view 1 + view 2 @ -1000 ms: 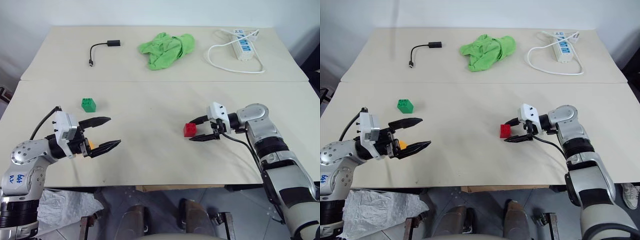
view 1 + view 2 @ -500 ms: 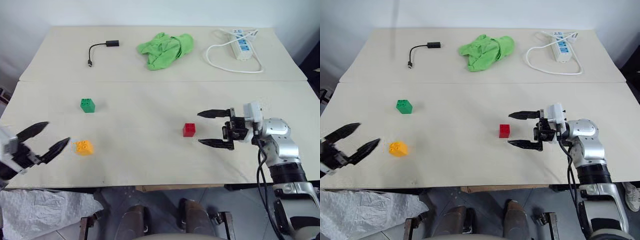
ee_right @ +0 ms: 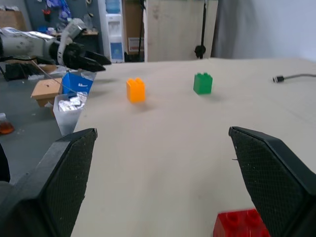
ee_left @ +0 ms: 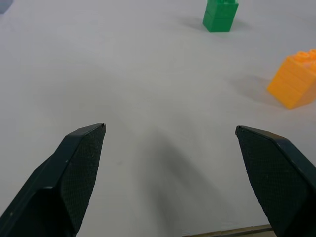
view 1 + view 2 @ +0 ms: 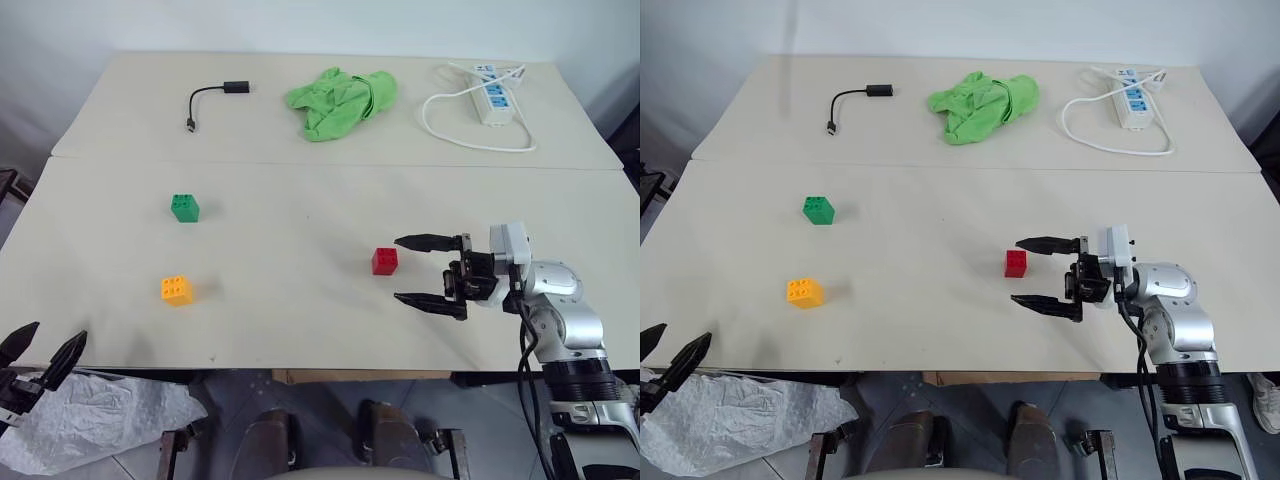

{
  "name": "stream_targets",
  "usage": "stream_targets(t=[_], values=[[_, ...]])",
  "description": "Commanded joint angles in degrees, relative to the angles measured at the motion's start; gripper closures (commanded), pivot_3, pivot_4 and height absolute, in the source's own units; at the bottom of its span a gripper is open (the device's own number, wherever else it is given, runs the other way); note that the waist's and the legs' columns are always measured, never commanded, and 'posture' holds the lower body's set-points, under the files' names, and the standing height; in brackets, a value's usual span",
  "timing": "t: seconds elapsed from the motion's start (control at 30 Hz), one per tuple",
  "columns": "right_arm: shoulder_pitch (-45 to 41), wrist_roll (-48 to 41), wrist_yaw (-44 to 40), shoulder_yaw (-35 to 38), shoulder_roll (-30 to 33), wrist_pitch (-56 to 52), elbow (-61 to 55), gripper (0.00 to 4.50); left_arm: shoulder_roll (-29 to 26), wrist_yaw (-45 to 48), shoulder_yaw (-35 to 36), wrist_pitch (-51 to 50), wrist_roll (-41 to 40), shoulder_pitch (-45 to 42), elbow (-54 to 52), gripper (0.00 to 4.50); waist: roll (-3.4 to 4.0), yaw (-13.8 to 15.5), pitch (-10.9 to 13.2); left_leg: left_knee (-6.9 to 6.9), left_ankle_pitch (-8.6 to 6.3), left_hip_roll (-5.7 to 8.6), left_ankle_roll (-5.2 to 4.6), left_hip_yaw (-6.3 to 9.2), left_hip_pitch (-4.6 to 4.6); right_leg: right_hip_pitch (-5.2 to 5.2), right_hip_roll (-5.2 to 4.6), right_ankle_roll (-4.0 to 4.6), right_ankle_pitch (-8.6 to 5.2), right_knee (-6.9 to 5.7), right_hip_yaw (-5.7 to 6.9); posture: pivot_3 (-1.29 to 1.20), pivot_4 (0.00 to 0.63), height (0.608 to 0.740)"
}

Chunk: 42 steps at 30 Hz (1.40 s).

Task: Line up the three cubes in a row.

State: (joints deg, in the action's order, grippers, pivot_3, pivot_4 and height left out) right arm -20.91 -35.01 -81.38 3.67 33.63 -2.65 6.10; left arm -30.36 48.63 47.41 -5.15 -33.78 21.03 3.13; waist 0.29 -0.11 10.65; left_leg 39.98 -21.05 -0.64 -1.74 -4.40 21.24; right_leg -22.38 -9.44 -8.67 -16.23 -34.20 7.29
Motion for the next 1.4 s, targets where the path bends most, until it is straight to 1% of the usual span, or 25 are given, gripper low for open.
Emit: stream_targets(t=[0.03, 0.07, 0.13, 0.17, 0.23, 0.33, 0.37, 0.43, 0.5, 0.53, 0.67, 1.03, 1.17, 1.2, 1.27, 1.4], values=[[0.34, 0.33, 0.55, 2.11, 1.06, 0.48, -0.54, 0.02, 1.06, -5.19, -1.13, 1.11, 0.29, -2.09, -5.91, 0.0, 0.0, 0.01, 0.0, 0.0, 0.0, 0.0, 0.0, 0.0, 0.0, 0.0, 0.0, 0.01, 0.0, 0.0, 0.0, 0.0, 0.15, 0.74], [0.36, 0.43, 0.78, 2.26, 0.91, 0.4, -0.65, 0.02, 2.19, -10.65, -3.07, -0.84, 0.91, -5.24, -9.07, 0.0, 0.0, 0.02, 0.0, 0.0, 0.0, -0.01, 0.0, 0.0, 0.0, 0.0, 0.01, 0.01, 0.01, 0.0, 0.01, 0.0, 0.15, 0.74], [0.4, 0.52, 1.19, 2.43, 0.66, 0.03, -0.94, 0.02, 3.5, -18.02, -6.18, -3.52, 2.53, -9.47, -13.73, 0.0, 0.0, 0.41, 0.0, 0.01, 0.02, 0.0, -0.02, 0.01, 0.0, 0.03, 0.0, 0.03, 0.02, -0.02, 0.01, 0.0, 0.15, 0.74], [0.63, 0.43, 1.27, 2.44, 0.66, -0.34, -1.34, 0.02, 4.04, -22.95, -8.17, -6.74, 3.44, -12.48, -16.12, 0.0, -0.05, 0.49, -0.03, 0.04, 0.03, 0.01, -0.04, 0.02, 0.0, 0.03, -0.01, 0.03, 0.04, -0.05, 0.0, 0.0, 0.15, 0.74], [1.04, 0.35, 1.46, 2.24, 0.61, -0.89, -2.13, 0.02, 4.28, -29.22, -11.11, -11.51, 4.44, -16.97, -19.21, 0.0, -0.1, 0.35, -0.06, 0.06, 0.03, 0.03, -0.04, 0.02, -0.01, 0.03, 0.0, 0.07, 0.07, -0.1, 0.0, 0.0, 0.15, 0.74], [1.6, -0.08, 2.16, 1.82, 0.2, -2.09, -4.28, 0.02, 1.85, -40.91, -19.33, -30.55, 6.17, -28.74, -21.74, 0.0, -0.14, 0.48, -0.07, 0.06, 0.03, 0.06, -0.04, 0.03, -0.01, 0.03, 0.04, 0.07, 0.07, -0.14, 0.02, 0.0, 0.15, 0.74], [1.59, -0.18, 2.42, 1.74, -0.05, -2.23, -4.8, 0.02, 1.3, -44.02, -20.7, -35.81, 7.04, -31.75, -21.51, 0.0, -0.14, 0.48, -0.08, 0.08, 0.04, 0.06, -0.05, 0.04, 0.03, 0.01, 0.06, 0.07, 0.07, -0.16, 0.03, 0.0, 0.15, 0.74], [1.56, -0.38, 3.04, 1.64, -0.6, -2.65, -5.81, 0.02, 0.98, -47.61, -21.45, -42.39, 7.27, -36.31, -20.28, 0.0, -0.15, -0.19, -0.09, 0.08, 0.05, 0.11, -0.06, -0.02, -0.04, 0.01, 0.06, 0.06, 0.07, -0.21, -0.05, 0.0, 0.15, 0.74], [1.62, -0.58, 3.68, 1.71, -1.41, -2.41, -6.77, 0.02, -1.13, -48.4, -23.87, -46.3, 9.29, -40.29, -17.5, 0.0, -0.16, -0.35, -0.09, 0.04, 0.04, 0.12, -0.05, -0.1, -0.03, -0.06, 0.12, 0.06, 0.07, -0.17, -0.05, 0.0, 0.15, 0.74], [1.78, -0.72, 4.07, 1.57, -1.77, -2.61, -7.41, 0.02, -1.05, -48.52, -24.14, -46.86, 9.37, -42.56, -15.54, 0.0, -0.16, -0.27, -0.08, 0.02, 0.03, 0.25, -0.04, -0.12, -0.07, -0.08, 0.21, 0.07, 0.07, -0.16, 0.0, 0.0, 0.15, 0.74], [2.31, -0.81, 5.0, 0.92, -2.72, -3.11, -9.66, 0.02, -0.97, -47.29, -26.6, -47.25, 10.46, -49.53, -7.91, 0.0, -0.16, 0.25, -0.08, 0.05, 0.05, 0.01, 0.12, -0.1, -0.02, -0.08, 0.5, 0.1, 0.05, -0.04, 0.03, 0.0, 0.15, 0.74], [2.38, -0.85, 6.29, 0.76, -3.33, -3.46, -10.88, 0.02, 0.44, -43.49, -31.43, -43.14, 13.87, -56.44, 3.18, 0.0, -0.18, 0.22, -0.08, 0.07, 0.05, -0.06, 0.17, -0.14, -0.01, -0.06, 0.63, 0.1, 0.05, 0.04, -0.02, 0.0, 0.15, 0.74], [2.28, -0.73, 6.41, 0.64, -3.56, -3.27, -10.81, 0.02, -0.4, -41.96, -34.0, -41.89, 16.23, -57.36, 5.4, 0.0, -0.18, 0.22, -0.08, 0.07, 0.05, -0.07, 0.17, -0.16, -0.01, -0.06, 0.64, 0.1, 0.05, 0.05, -0.03, 0.0, 0.15, 0.74], [2.31, -0.7, 6.56, 0.59, -3.72, -3.18, -10.93, 0.0, -0.41, -42.16, -34.19, -41.86, 16.78, -57.43, 5.59, 0.4, -0.17, 0.22, -0.08, 0.07, 0.05, -0.06, 0.17, -0.17, -0.01, -0.06, 0.64, 0.1, 0.05, 0.05, -0.03, 0.0, 0.15, 0.74], [2.35, -0.63, 6.78, 0.54, -3.97, -3.08, -11.12, 0.0, -0.53, -42.02, -34.43, -42.04, 17.45, -57.48, 5.83, 0.89, -0.18, 0.18, -0.08, 0.07, 0.05, -0.07, 0.17, -0.18, -0.01, -0.07, 0.65, 0.1, 0.05, 0.05, -0.04, 0.0, 0.15, 0.74], [2.16, -0.56, 7.57, 0.53, -4.76, -2.9, -11.45, 0.0, -2.03, -40.36, -34.21, -42.06, 18.22, -57.75, 6.98, 2.18, -0.18, 0.13, -0.08, 0.07, 0.05, -0.09, 0.17, -0.19, -0.01, -0.09, 0.66, 0.1, 0.05, 0.04, -0.05, 0.0, 0.15, 0.74]])
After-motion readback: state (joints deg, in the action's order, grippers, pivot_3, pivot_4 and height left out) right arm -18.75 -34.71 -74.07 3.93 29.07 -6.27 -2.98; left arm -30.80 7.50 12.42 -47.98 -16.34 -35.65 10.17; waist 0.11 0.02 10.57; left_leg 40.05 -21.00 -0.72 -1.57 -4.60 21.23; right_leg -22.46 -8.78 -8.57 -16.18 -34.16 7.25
